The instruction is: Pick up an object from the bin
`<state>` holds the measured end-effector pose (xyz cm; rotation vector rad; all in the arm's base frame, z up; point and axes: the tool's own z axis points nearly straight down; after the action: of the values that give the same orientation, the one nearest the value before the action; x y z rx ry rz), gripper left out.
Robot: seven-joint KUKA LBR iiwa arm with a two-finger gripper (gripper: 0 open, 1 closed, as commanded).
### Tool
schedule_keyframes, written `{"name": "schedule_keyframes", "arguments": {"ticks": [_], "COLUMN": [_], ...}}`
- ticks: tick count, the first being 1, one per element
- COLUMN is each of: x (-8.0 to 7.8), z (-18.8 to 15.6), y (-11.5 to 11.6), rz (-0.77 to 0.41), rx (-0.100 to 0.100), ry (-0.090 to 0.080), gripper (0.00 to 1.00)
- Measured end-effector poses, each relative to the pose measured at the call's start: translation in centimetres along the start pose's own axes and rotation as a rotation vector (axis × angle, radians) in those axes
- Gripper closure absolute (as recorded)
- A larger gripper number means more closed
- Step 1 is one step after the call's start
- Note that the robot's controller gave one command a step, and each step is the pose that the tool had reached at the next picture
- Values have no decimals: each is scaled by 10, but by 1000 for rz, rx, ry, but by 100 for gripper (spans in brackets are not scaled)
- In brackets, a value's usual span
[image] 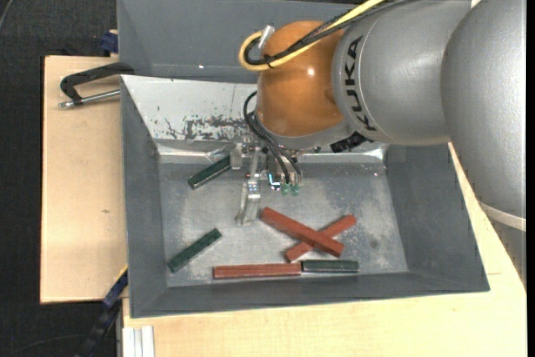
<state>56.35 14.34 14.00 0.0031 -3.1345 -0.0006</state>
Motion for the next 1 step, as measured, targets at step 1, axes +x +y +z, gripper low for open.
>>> {"name": "schedule_keyframes", "arguments": {"ticks": [1], "x": [-39], "z": [66], "y": [4], "rz": [159], "rx": [-3], "ry": [-12], "gripper": [0]}}
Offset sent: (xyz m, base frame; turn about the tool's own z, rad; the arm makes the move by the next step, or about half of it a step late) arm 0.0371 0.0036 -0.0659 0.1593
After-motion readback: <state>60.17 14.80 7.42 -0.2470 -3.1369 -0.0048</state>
